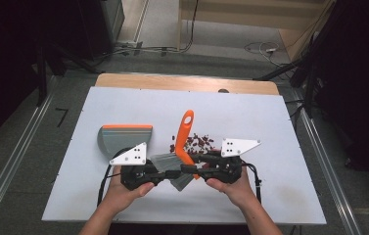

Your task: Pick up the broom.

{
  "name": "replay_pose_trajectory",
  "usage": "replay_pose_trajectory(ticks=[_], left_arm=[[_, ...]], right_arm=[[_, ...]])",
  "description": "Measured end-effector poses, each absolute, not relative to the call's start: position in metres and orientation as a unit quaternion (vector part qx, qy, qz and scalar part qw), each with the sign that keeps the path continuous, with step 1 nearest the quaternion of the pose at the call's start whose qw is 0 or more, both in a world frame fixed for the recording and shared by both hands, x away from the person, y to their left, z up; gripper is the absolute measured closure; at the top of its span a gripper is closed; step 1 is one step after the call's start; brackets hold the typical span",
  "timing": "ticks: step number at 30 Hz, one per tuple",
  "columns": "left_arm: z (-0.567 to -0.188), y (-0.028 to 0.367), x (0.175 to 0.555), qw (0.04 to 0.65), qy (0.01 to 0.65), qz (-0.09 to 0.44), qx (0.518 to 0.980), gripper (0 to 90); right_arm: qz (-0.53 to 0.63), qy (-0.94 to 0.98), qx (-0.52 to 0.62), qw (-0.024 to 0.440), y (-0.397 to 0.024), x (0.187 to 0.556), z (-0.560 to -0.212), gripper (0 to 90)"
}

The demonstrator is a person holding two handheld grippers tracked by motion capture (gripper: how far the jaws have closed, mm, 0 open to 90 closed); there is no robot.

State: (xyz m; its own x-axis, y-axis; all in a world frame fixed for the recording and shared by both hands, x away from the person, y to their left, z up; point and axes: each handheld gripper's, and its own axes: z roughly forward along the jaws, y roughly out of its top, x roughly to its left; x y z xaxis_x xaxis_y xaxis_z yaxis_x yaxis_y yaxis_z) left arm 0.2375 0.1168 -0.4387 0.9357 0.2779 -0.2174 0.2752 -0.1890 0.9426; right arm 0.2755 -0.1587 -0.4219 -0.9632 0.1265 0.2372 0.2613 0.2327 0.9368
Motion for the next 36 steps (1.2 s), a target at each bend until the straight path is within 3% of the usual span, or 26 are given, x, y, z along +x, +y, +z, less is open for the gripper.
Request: replay_pose_trajectory(ticks=[5, 7, 8, 9, 11, 12, 15, 16, 21, 24, 29, 36], left_arm=[[-0.441, 0.117, 0.240, 0.610, 0.185, -0.006, 0.770, 83.7], [-0.441, 0.116, 0.240, 0.608, 0.195, 0.003, 0.770, 75.6], [-0.441, 0.116, 0.239, 0.604, 0.201, 0.016, 0.771, 75.6], [-0.441, 0.116, 0.239, 0.601, 0.207, 0.028, 0.771, 65.9], [-0.441, 0.118, 0.239, 0.602, 0.223, 0.036, 0.766, 61.3], [-0.441, 0.119, 0.239, 0.602, 0.229, 0.038, 0.764, 52.0], [-0.440, 0.124, 0.239, 0.597, 0.244, 0.056, 0.762, 44.2], [-0.440, 0.126, 0.238, 0.596, 0.251, 0.061, 0.760, 34.1], [-0.440, 0.132, 0.237, 0.590, 0.269, 0.079, 0.757, 22.8], [-0.440, 0.135, 0.237, 0.584, 0.279, 0.088, 0.757, 7.7], [-0.442, 0.142, 0.236, 0.587, 0.290, 0.097, 0.750, 0.4], [-0.442, 0.158, 0.233, 0.590, 0.307, 0.116, 0.737, 0.0]], right_arm=[[-0.599, -0.789, -0.122, 0.054, -0.159, 0.275, -0.422, 67.8], [-0.596, -0.791, -0.133, 0.044, -0.159, 0.275, -0.421, 68.0], [-0.596, -0.791, -0.133, 0.044, -0.159, 0.275, -0.421, 68.0], [-0.594, -0.791, -0.144, 0.034, -0.159, 0.274, -0.421, 68.1], [-0.592, -0.792, -0.149, 0.025, -0.159, 0.274, -0.421, 68.1], [-0.590, -0.792, -0.157, 0.016, -0.161, 0.275, -0.421, 68.1], [-0.587, -0.791, -0.173, 0.008, -0.164, 0.277, -0.420, 68.1], [-0.581, -0.792, -0.186, -0.004, -0.166, 0.278, -0.420, 68.2], [-0.573, -0.793, -0.205, -0.019, -0.170, 0.280, -0.420, 68.2], [-0.568, -0.792, -0.223, -0.034, -0.173, 0.282, -0.421, 68.2], [-0.558, -0.787, -0.256, -0.051, -0.183, 0.288, -0.423, 68.2], [-0.544, -0.783, -0.289, -0.084, -0.195, 0.294, -0.422, 68.2]])
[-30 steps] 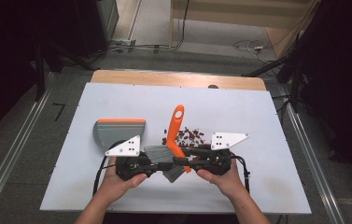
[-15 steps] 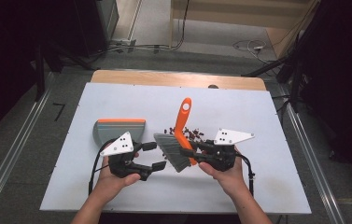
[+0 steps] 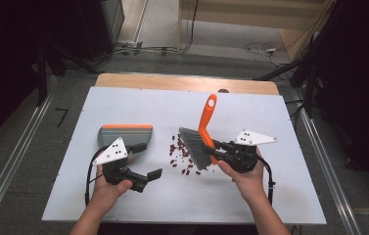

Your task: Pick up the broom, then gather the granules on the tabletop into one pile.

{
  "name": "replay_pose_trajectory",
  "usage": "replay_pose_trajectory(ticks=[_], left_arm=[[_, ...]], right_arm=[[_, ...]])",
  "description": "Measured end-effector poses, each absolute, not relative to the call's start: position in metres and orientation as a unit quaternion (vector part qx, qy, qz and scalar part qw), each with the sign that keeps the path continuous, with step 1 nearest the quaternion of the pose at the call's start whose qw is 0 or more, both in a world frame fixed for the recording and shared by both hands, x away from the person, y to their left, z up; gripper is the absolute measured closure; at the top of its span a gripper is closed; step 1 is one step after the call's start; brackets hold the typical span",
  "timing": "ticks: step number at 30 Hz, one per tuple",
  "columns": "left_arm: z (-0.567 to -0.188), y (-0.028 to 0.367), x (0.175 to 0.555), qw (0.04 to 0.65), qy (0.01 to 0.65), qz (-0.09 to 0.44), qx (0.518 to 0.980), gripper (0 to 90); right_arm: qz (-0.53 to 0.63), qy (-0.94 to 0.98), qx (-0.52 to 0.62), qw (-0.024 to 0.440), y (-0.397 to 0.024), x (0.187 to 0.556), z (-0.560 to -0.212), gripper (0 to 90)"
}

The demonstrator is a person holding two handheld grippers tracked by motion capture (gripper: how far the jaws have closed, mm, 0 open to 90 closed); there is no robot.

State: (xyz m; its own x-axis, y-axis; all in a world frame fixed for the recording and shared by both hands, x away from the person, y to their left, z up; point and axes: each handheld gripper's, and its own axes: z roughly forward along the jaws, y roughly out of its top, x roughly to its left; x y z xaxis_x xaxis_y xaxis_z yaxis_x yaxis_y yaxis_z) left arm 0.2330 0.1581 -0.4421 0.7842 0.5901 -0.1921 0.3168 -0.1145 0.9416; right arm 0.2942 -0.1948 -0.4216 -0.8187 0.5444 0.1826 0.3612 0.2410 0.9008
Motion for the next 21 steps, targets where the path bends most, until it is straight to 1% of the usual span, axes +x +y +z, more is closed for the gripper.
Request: replay_pose_trajectory(ticks=[9, 14, 19, 21], left_arm=[[-0.442, 0.170, 0.229, 0.584, 0.321, 0.138, 0.733, 0.0], [-0.439, 0.185, 0.222, 0.597, 0.317, 0.155, 0.720, 0.0], [-0.442, 0.203, 0.213, 0.590, 0.340, 0.179, 0.710, 0.0], [-0.445, 0.208, 0.211, 0.585, 0.347, 0.184, 0.709, 0.0]], right_arm=[[0.515, 0.782, 0.331, 0.117, -0.207, 0.305, -0.419, 68.2], [0.486, 0.783, 0.363, 0.137, -0.215, 0.315, -0.420, 68.2], [0.462, 0.784, 0.383, 0.157, -0.225, 0.325, -0.417, 68.3], [0.462, 0.781, 0.391, 0.153, -0.230, 0.330, -0.415, 68.3]])
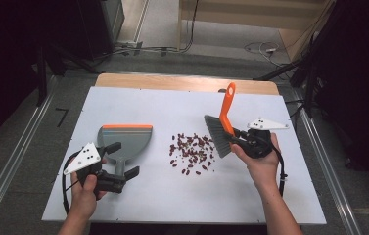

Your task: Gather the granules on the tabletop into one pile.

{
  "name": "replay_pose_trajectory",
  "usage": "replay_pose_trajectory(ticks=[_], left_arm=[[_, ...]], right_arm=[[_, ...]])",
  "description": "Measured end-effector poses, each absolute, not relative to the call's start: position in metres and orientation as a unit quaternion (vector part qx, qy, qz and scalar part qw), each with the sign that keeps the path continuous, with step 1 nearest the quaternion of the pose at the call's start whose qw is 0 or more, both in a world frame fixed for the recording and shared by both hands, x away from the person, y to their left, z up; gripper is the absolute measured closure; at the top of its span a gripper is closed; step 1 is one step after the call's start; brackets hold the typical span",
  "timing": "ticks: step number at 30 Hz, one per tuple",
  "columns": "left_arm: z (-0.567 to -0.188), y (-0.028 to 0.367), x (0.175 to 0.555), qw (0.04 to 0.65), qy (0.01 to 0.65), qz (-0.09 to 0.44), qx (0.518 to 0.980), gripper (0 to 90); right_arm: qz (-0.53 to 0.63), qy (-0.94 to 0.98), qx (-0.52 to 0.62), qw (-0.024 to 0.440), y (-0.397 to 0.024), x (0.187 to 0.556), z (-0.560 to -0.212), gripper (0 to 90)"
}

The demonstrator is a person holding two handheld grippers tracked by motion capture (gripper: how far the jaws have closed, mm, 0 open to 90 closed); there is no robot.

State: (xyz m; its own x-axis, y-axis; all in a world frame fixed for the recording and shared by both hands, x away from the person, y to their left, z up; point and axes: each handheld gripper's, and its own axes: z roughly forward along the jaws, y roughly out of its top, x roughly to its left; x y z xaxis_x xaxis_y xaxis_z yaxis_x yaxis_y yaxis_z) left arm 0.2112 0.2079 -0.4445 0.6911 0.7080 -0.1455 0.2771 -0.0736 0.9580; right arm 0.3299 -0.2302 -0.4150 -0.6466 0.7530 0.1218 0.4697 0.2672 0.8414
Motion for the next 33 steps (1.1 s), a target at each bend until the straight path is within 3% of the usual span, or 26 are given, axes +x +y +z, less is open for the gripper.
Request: replay_pose_trajectory(ticks=[16, 33], left_arm=[[-0.451, 0.217, 0.216, 0.579, 0.359, 0.199, 0.705, 0.0], [-0.453, 0.218, 0.216, 0.582, 0.360, 0.193, 0.703, 0.0]], right_arm=[[0.342, 0.823, 0.407, 0.202, -0.224, 0.371, -0.414, 68.2], [0.224, 0.861, 0.396, 0.229, -0.171, 0.401, -0.435, 68.2]])
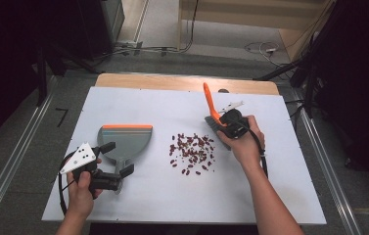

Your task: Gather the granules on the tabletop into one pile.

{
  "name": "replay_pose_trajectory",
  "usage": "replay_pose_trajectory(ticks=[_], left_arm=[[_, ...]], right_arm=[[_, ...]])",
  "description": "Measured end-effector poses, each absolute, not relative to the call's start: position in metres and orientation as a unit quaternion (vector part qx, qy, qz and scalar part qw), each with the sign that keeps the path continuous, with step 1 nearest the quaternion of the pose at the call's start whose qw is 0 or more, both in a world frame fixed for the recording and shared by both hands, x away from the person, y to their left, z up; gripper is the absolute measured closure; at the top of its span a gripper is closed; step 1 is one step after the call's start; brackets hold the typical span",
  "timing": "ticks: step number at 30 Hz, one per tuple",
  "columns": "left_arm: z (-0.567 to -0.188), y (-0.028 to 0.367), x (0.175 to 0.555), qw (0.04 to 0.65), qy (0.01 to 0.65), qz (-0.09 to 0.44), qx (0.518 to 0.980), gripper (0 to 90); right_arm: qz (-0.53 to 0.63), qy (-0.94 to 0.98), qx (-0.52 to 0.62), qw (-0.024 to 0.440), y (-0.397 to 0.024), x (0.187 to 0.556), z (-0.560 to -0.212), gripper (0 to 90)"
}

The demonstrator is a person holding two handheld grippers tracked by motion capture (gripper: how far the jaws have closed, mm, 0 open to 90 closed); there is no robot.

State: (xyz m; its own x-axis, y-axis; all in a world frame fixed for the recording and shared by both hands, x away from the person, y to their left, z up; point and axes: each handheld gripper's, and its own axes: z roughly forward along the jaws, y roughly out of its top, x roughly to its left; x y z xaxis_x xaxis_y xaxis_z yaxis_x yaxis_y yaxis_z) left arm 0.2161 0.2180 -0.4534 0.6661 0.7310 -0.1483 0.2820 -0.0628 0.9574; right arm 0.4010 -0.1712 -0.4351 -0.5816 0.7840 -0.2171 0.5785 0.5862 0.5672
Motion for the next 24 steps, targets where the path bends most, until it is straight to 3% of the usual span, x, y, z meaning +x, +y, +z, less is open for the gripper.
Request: replay_pose_trajectory(ticks=[11, 24], left_arm=[[-0.453, 0.219, 0.214, 0.581, 0.360, 0.192, 0.705, 0.0], [-0.454, 0.218, 0.216, 0.580, 0.356, 0.191, 0.708, 0.0]], right_arm=[[0.202, 0.882, 0.361, 0.226, -0.139, 0.395, -0.441, 69.1], [0.211, 0.902, 0.314, 0.209, -0.137, 0.368, -0.443, 69.3]])
